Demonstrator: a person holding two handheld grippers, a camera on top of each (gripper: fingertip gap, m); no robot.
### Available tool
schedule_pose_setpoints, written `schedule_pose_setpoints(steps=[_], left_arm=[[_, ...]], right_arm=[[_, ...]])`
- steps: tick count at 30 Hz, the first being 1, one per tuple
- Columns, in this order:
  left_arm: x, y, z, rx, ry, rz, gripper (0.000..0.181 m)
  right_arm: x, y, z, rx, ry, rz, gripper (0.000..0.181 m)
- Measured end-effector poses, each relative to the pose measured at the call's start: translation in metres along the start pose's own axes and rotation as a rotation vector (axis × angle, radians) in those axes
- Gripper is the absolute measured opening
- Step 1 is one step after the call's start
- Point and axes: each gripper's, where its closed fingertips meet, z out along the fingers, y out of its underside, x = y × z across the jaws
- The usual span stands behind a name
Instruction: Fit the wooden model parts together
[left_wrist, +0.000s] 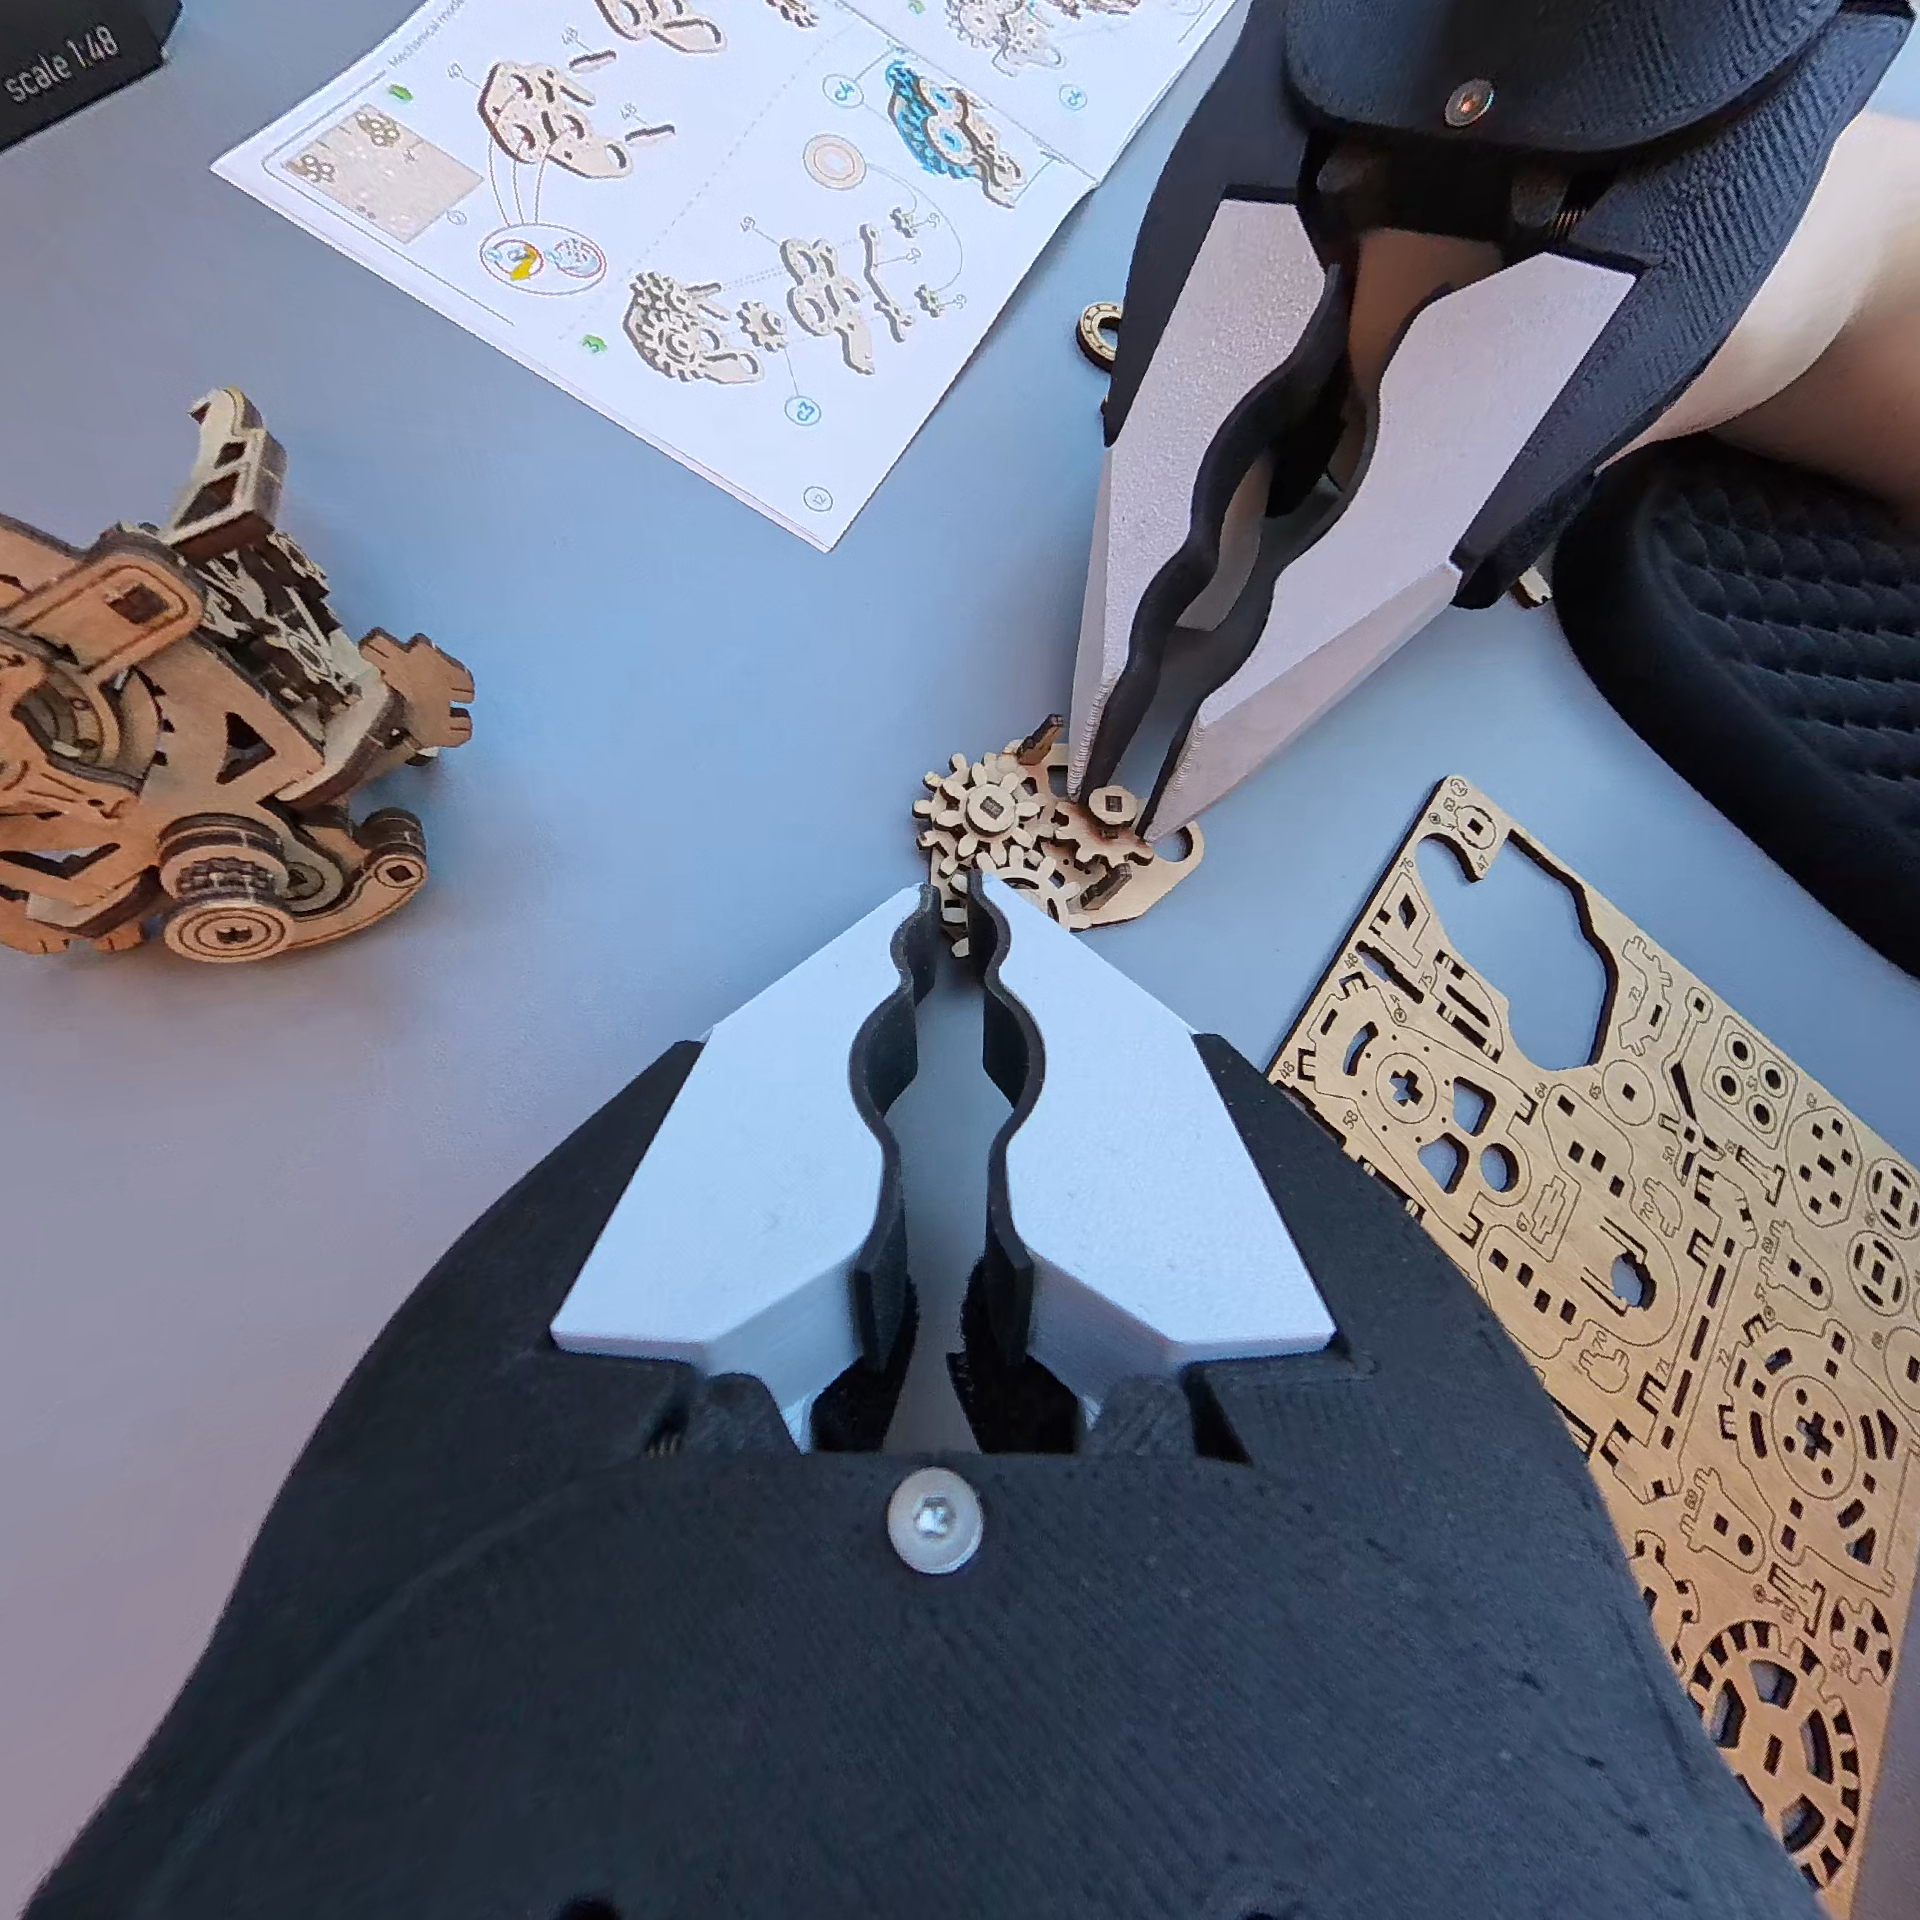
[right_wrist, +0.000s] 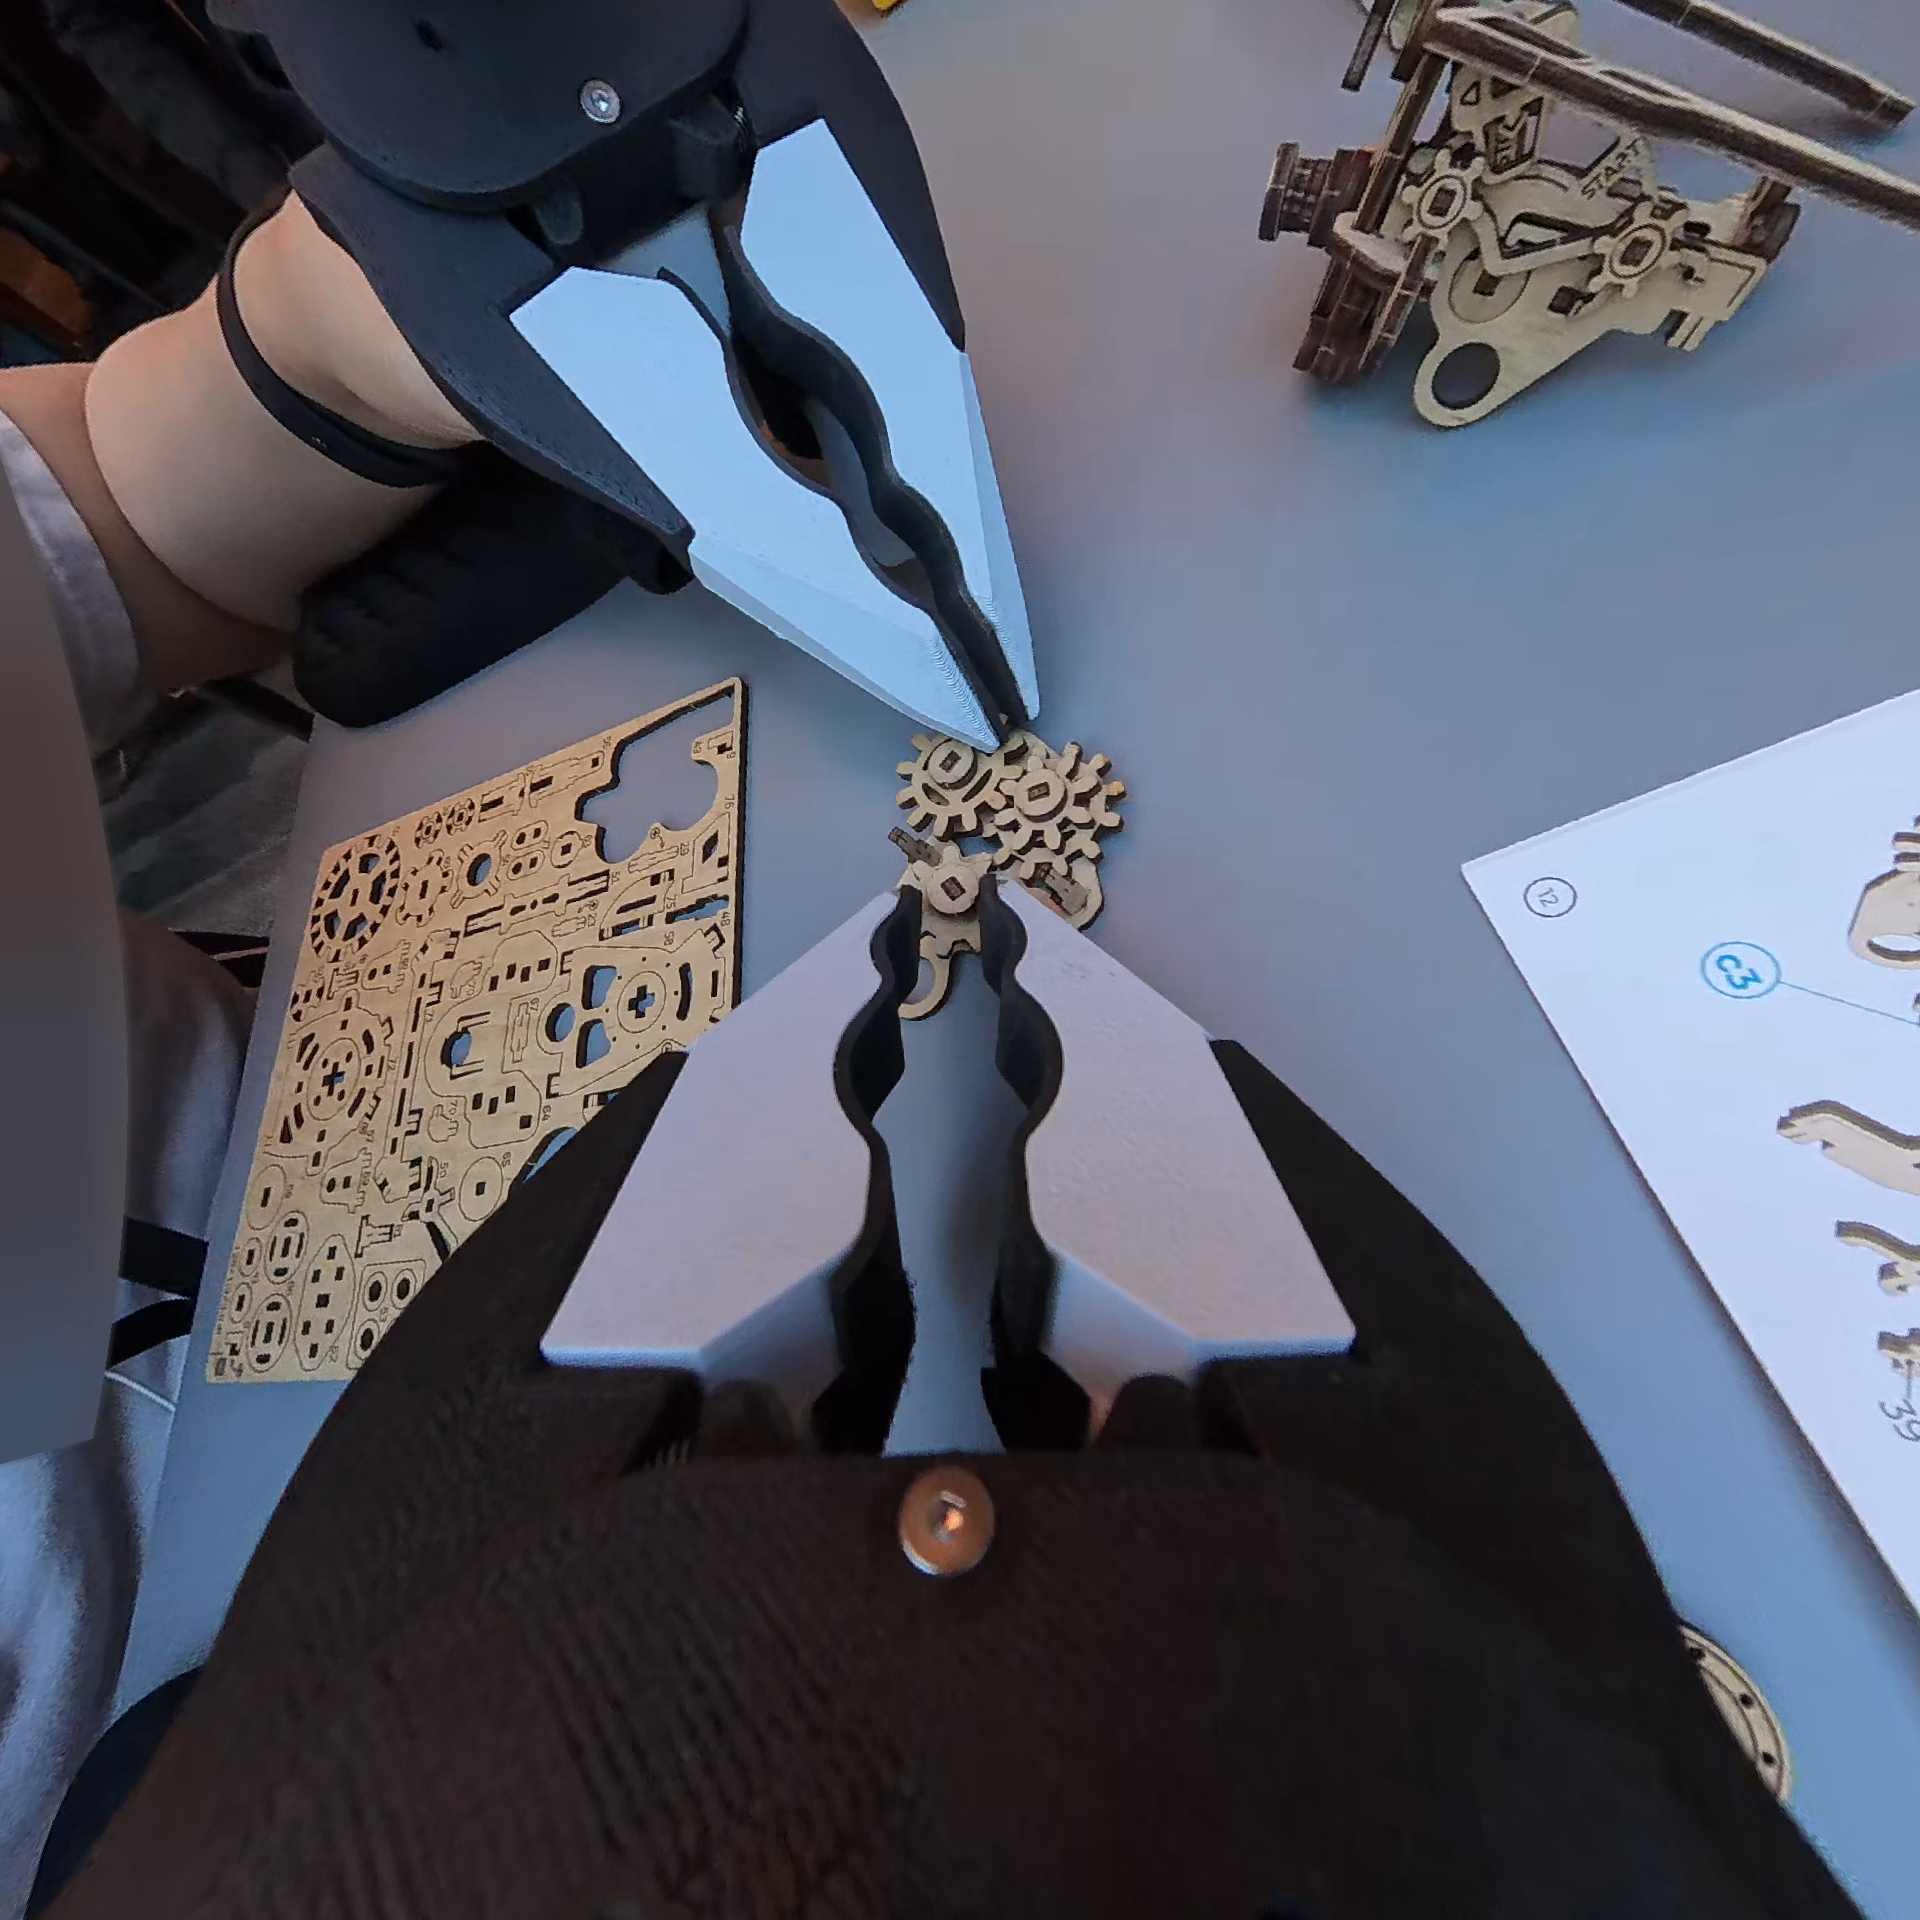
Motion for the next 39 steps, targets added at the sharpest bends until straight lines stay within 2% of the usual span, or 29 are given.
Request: schedule_pose_setpoints(steps=[4,12,22,27,30,33,39], left_arm=[[-0.0001,0.0001,-0.0002,0.0,0.001,-0.001,0.002],[-0.0013,0.0001,-0.0008,-0.001,-0.007,0.005,0.002],[-0.0032,-0.0001,-0.0015,0.001,-0.018,0.015,0.002],[-0.0032,0.0,-0.0014,0.003,-0.012,0.01,0.002],[-0.0032,-0.0001,-0.0015,0.003,-0.009,0.009,0.002],[-0.0031,-0.0001,-0.0015,0.005,-0.003,0.005,0.002],[-0.0029,-0.0002,-0.0014,0.01,0.016,0.001,0.002]], right_arm=[[0.0015,-0.0008,0.0002,0.0,0.043,-0.043,0.008],[0.0032,-0.0024,0.0012,-0.027,0.203,-0.288,0.008],[0.0038,-0.0029,0.0022,-0.033,0.249,-0.406,0.008],[0.003,-0.0031,0.0018,-0.051,0.303,-0.563,0.008],[0.0032,-0.003,0.0024,-0.051,0.277,-0.5,0.008],[0.0043,-0.002,0.0022,-0.06,0.197,-0.323,0.009],[0.0038,-0.0017,0.0023,-0.083,0.196,-0.339,0.009]])
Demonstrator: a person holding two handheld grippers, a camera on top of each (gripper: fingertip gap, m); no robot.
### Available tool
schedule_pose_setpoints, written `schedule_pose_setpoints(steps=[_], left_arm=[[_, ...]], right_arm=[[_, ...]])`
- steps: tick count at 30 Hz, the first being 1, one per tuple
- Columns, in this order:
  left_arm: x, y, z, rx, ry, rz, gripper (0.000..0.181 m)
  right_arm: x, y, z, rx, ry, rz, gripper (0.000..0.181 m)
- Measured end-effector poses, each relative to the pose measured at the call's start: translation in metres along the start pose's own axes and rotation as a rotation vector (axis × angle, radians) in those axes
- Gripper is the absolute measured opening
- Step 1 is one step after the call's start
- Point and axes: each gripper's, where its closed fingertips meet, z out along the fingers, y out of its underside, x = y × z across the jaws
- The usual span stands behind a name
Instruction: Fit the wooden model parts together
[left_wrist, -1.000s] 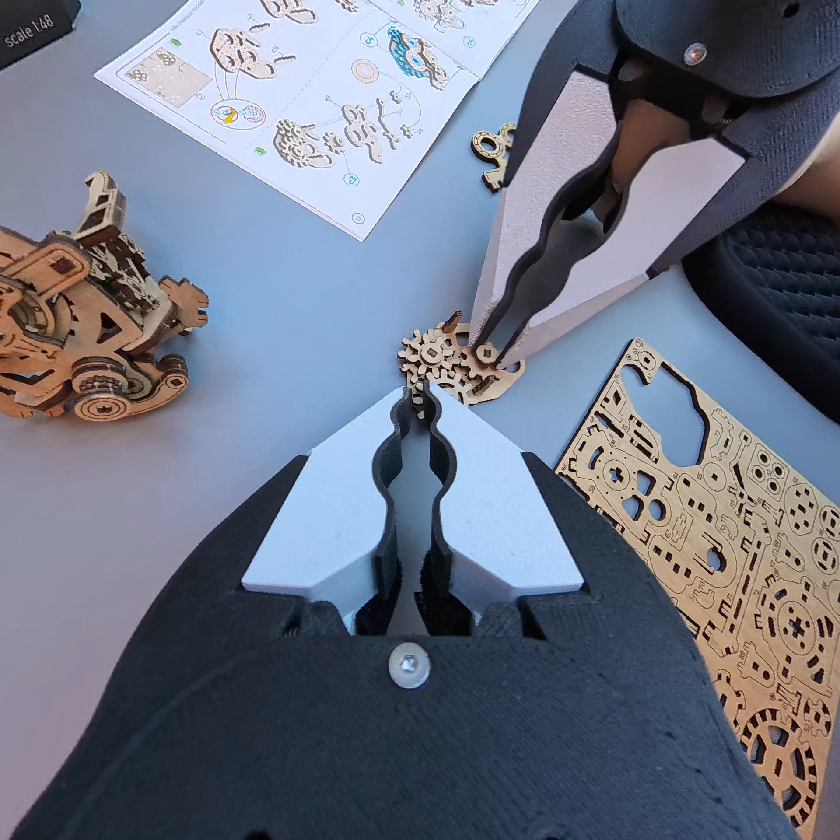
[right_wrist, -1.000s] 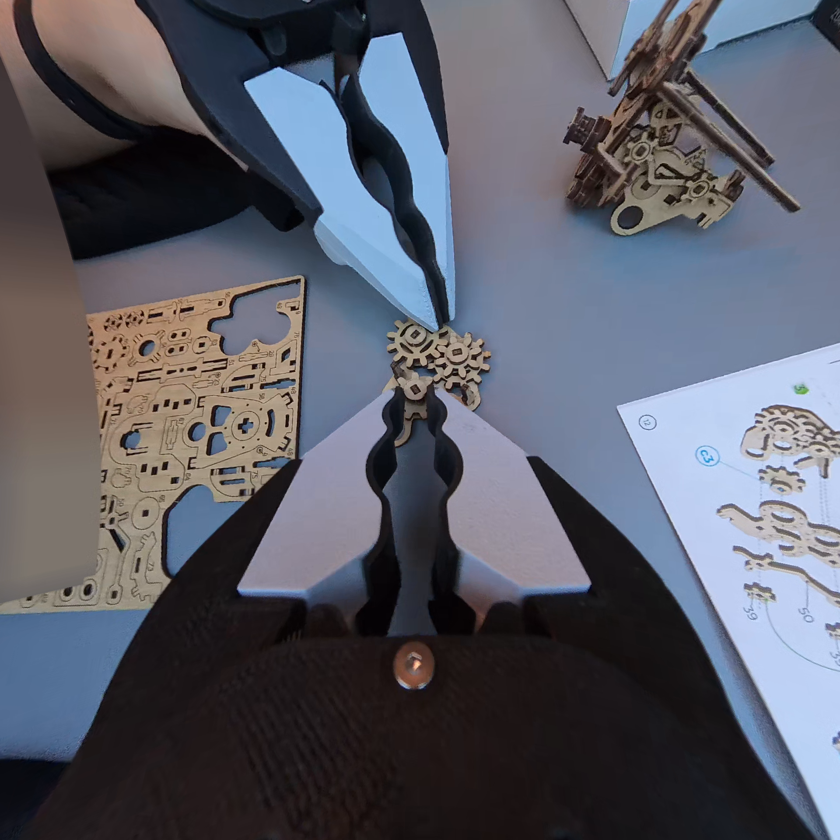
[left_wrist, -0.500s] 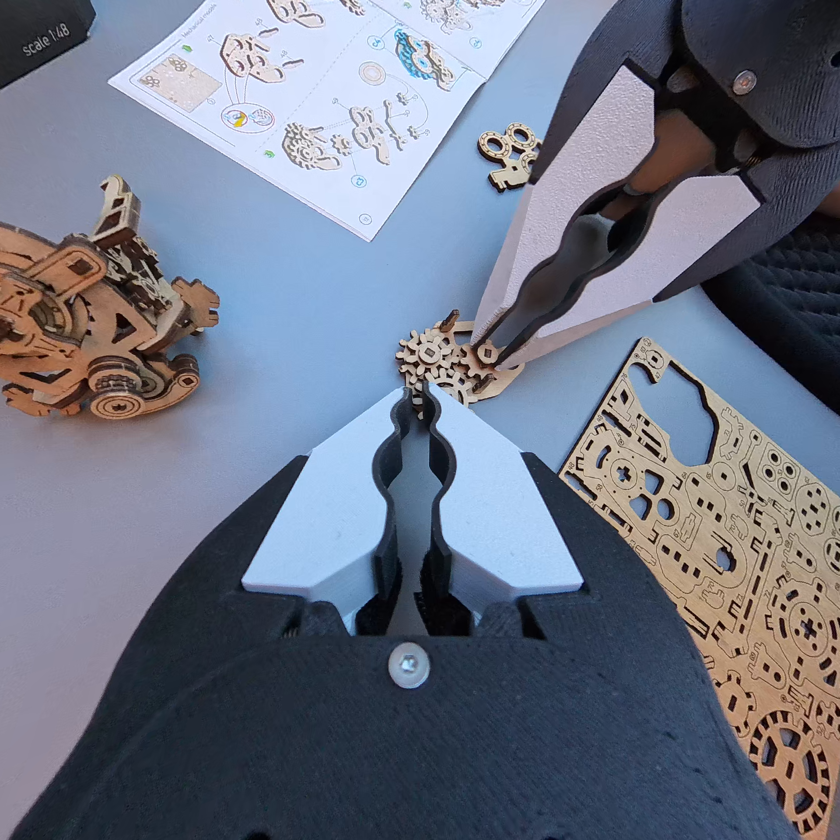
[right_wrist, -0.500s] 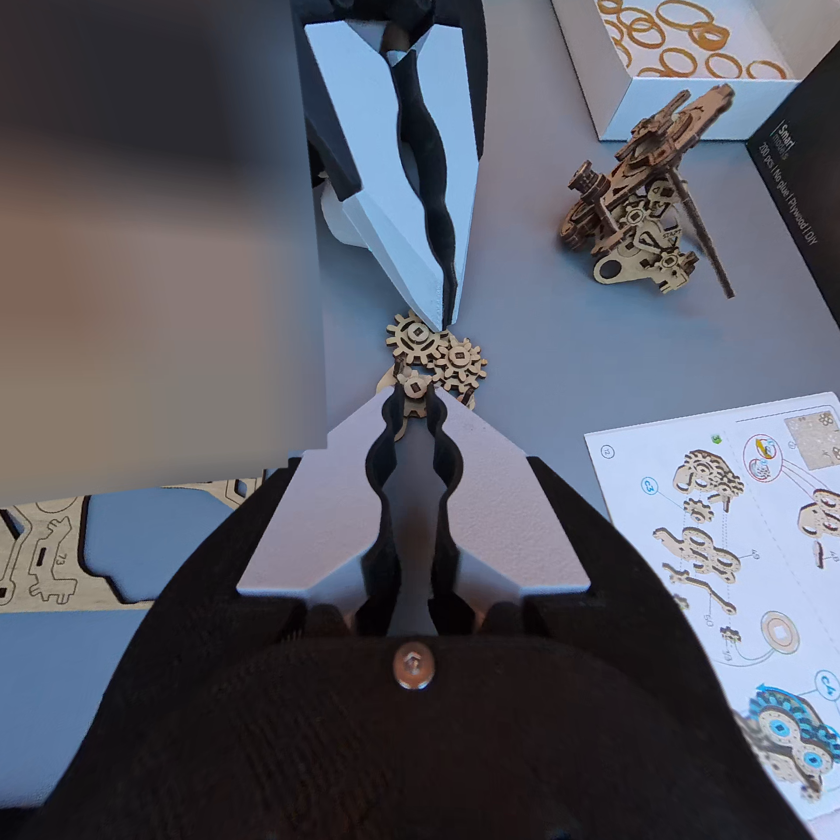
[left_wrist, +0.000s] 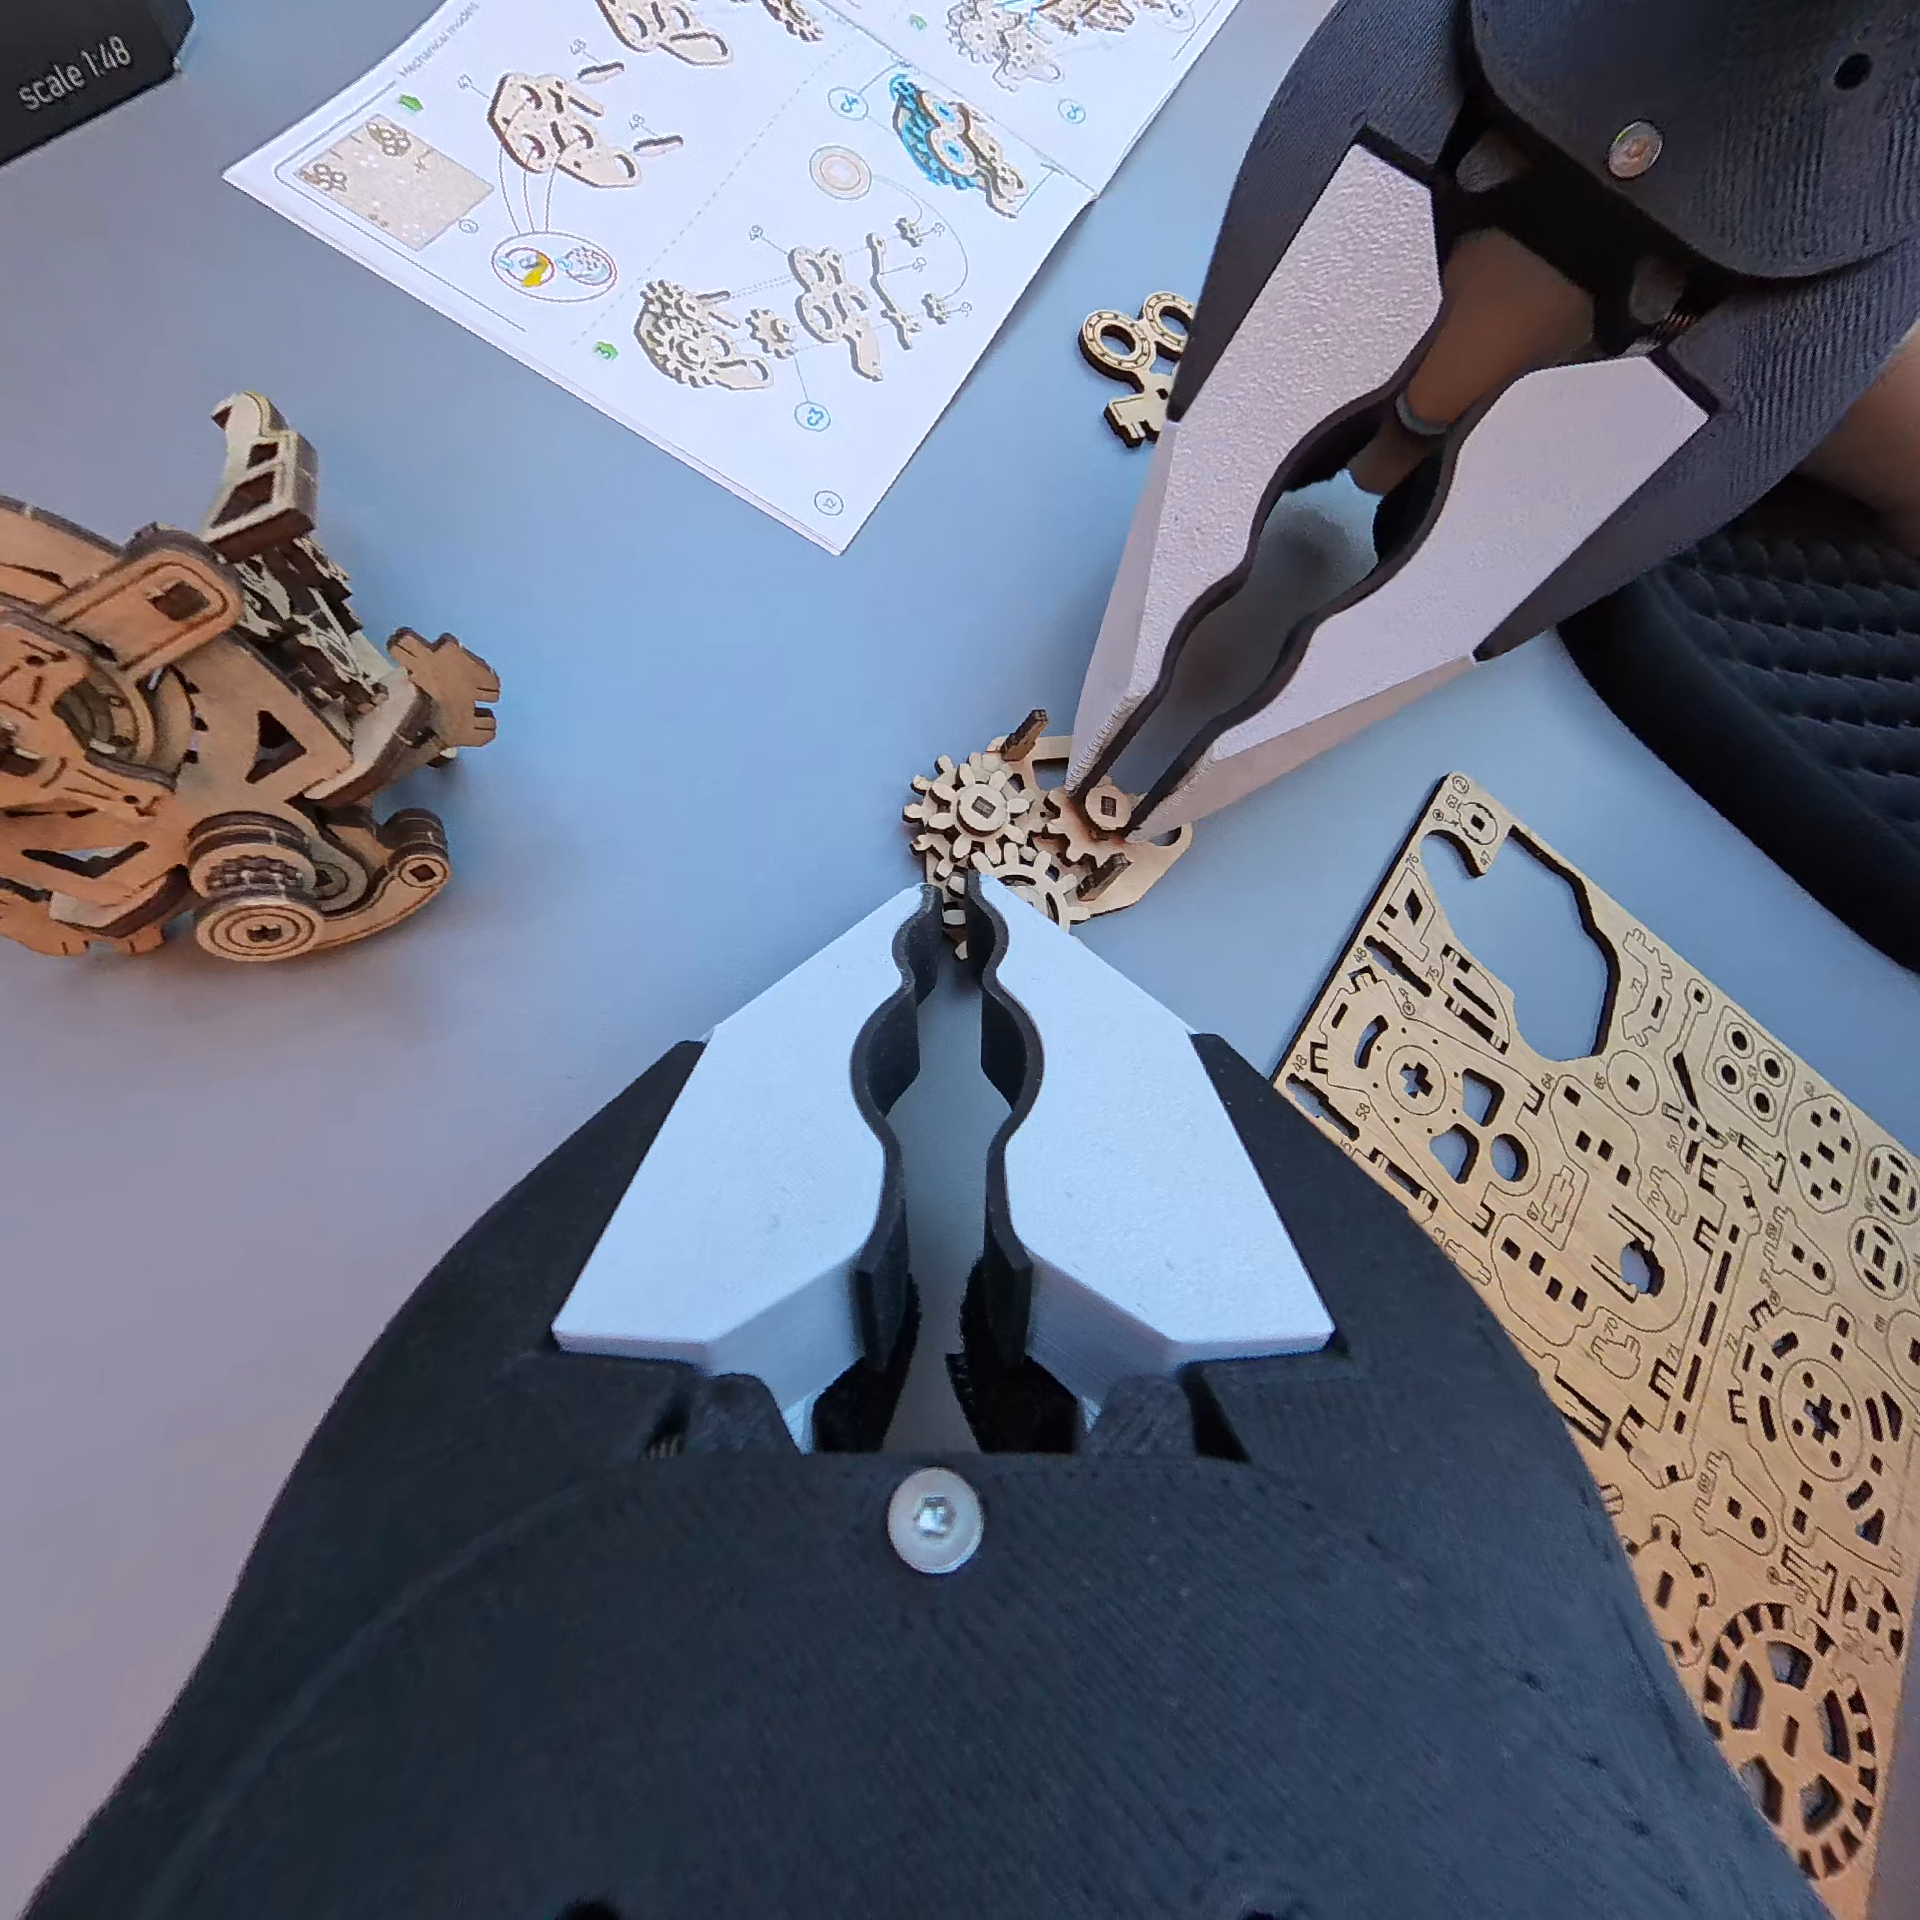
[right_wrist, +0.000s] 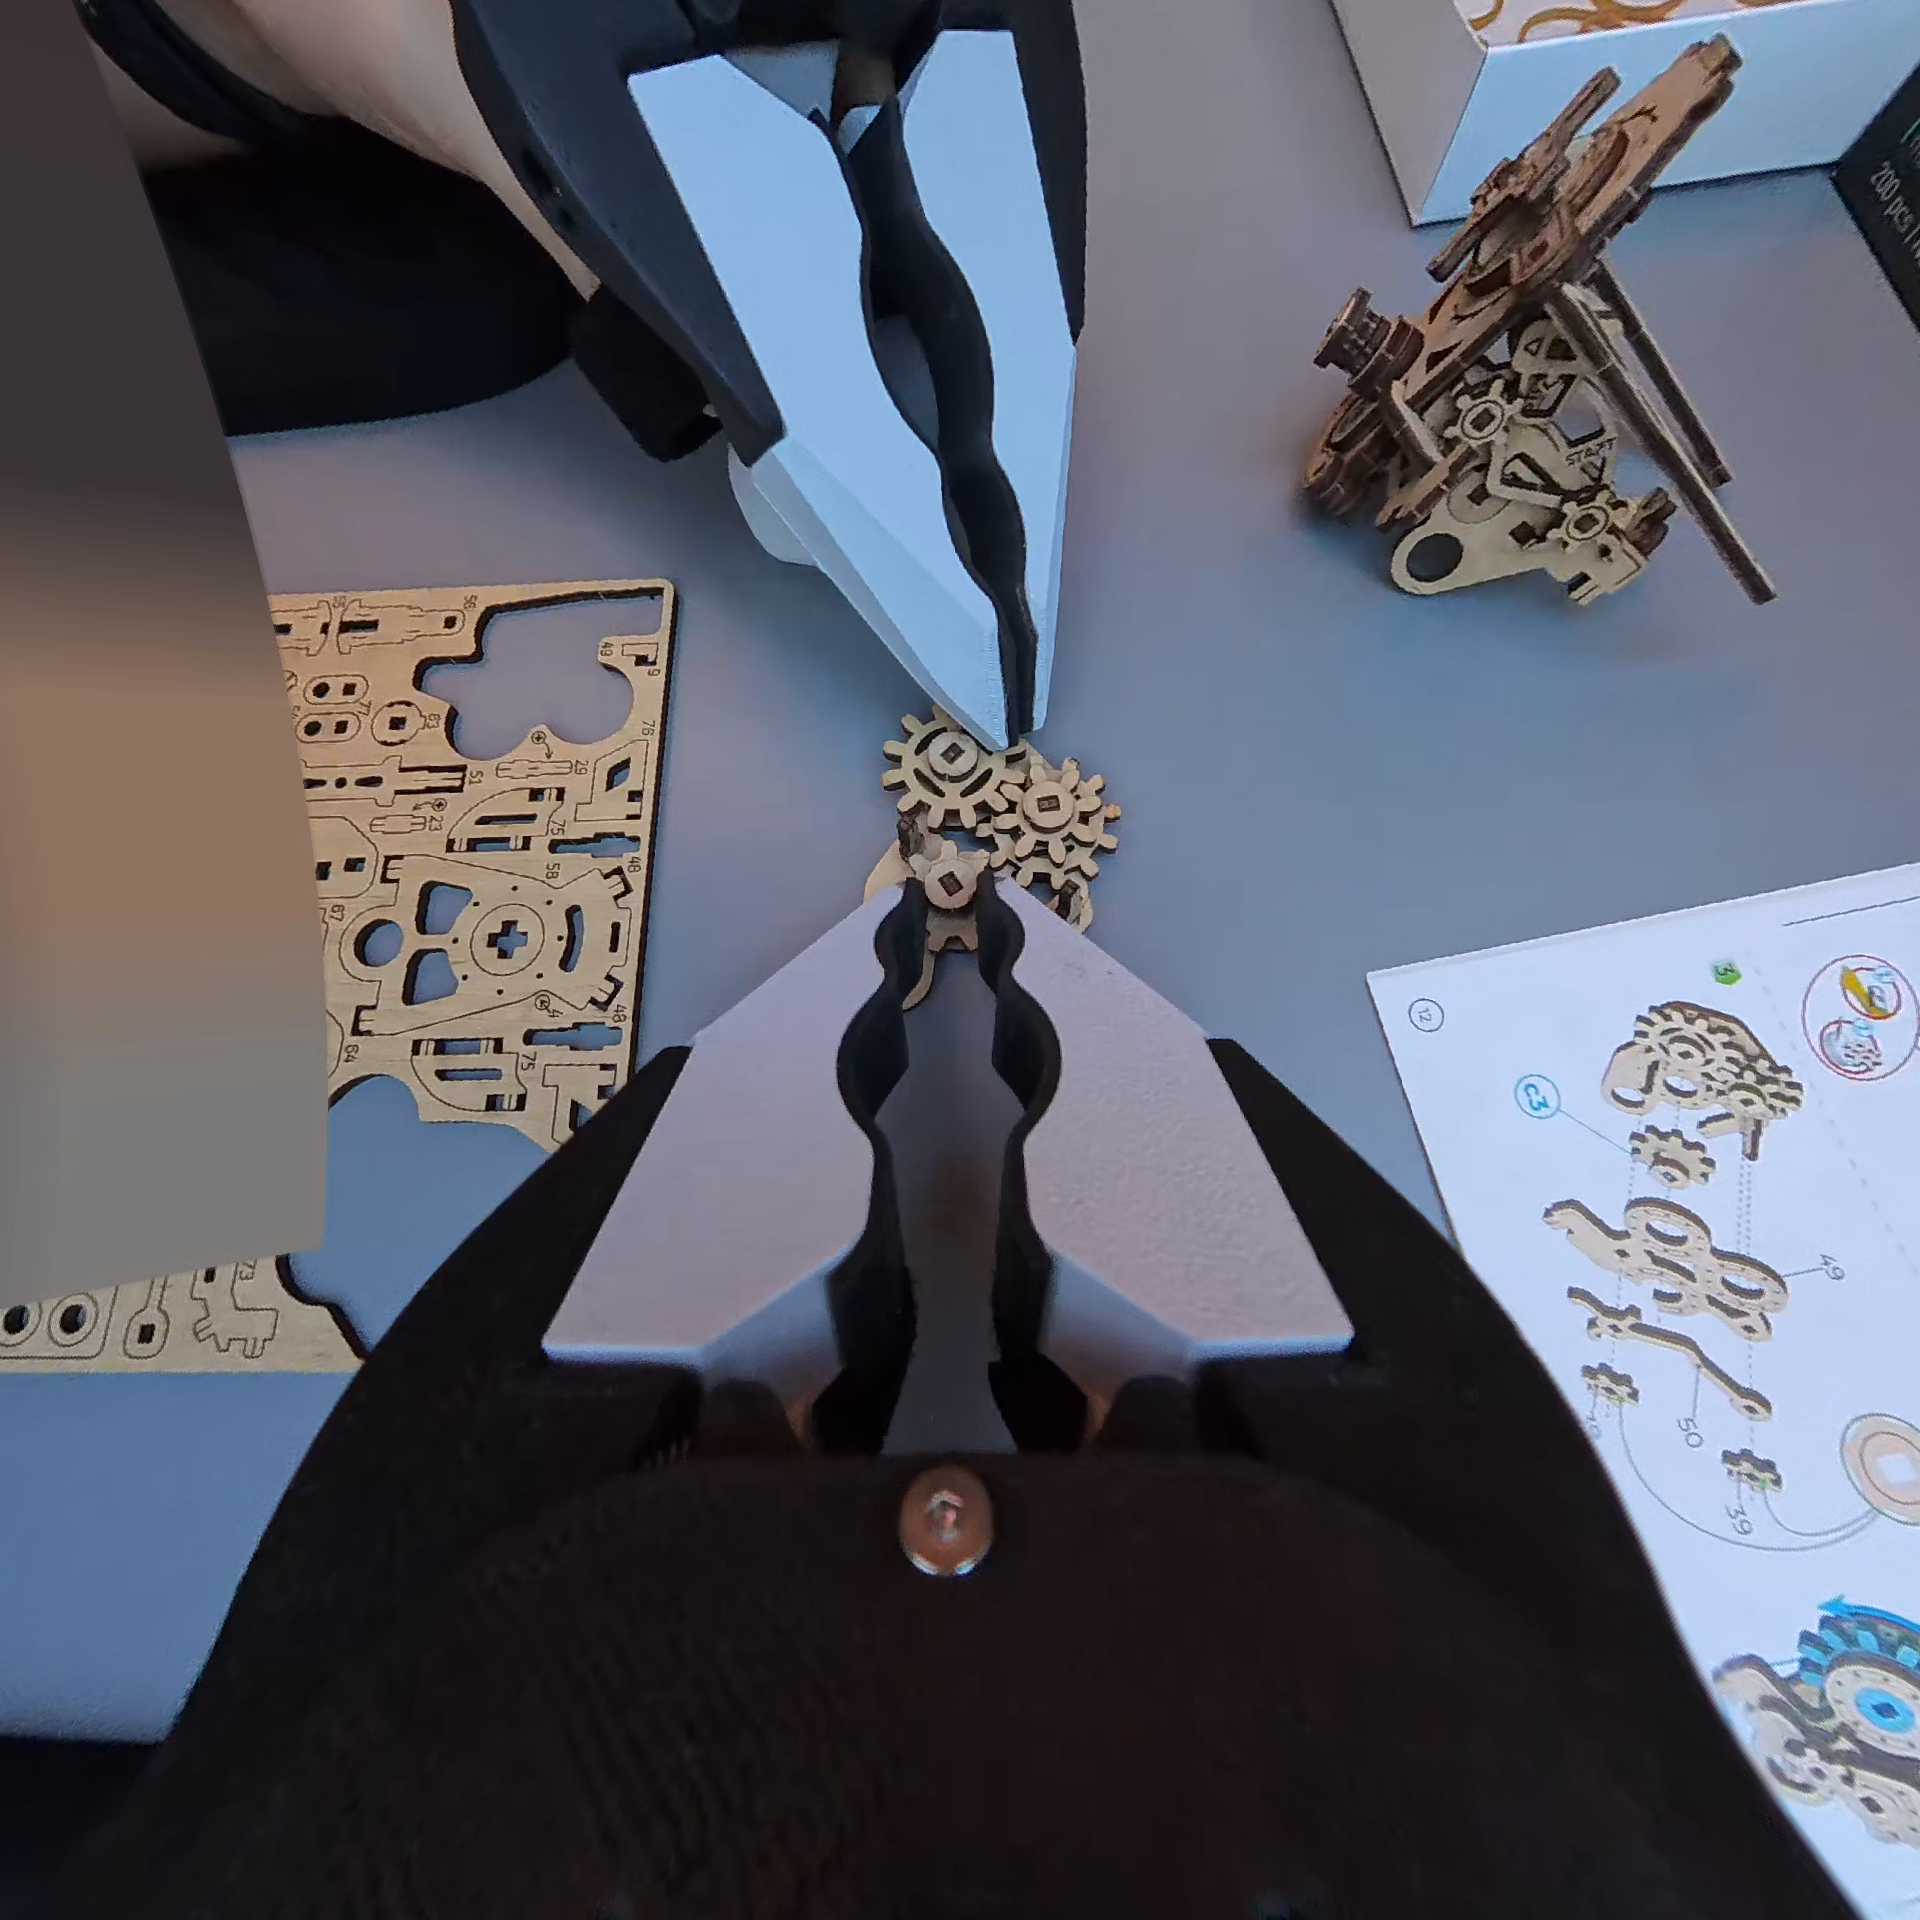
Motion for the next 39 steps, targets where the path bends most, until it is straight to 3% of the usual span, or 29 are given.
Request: schedule_pose_setpoints(steps=[4,9,21,23,35,39], left_arm=[[0.0003,-0.0007,0.0007,0.007,0.016,-0.005,0.002],[0.0006,-0.0013,0.0013,0.011,0.025,0.02,0.002],[0.0016,-0.0024,0.0027,0.015,0.022,0.046,0.002],[0.0016,-0.0023,0.0027,0.016,0.025,0.04,0.002],[0.0015,-0.0024,0.0027,0.02,0.008,0.028,0.001],[0.0015,-0.0027,0.003,0.02,0.007,0.031,0.001]], right_arm=[[-0.003,-0.0004,0.0004,-0.006,-0.063,-0.058,0.009],[-0.0025,-0.0004,0.0007,-0.022,-0.146,0.024,0.009],[-0.0035,-0.0002,0.0005,-0.011,-0.184,-0.177,0.009],[-0.0034,-0.0001,0.0006,-0.004,-0.175,-0.232,0.009],[-0.0017,0.0001,0.0006,-0.009,0.071,-0.049,0.009],[-0.0025,-0.0003,0.0015,-0.057,0.027,-0.096,0.009]])
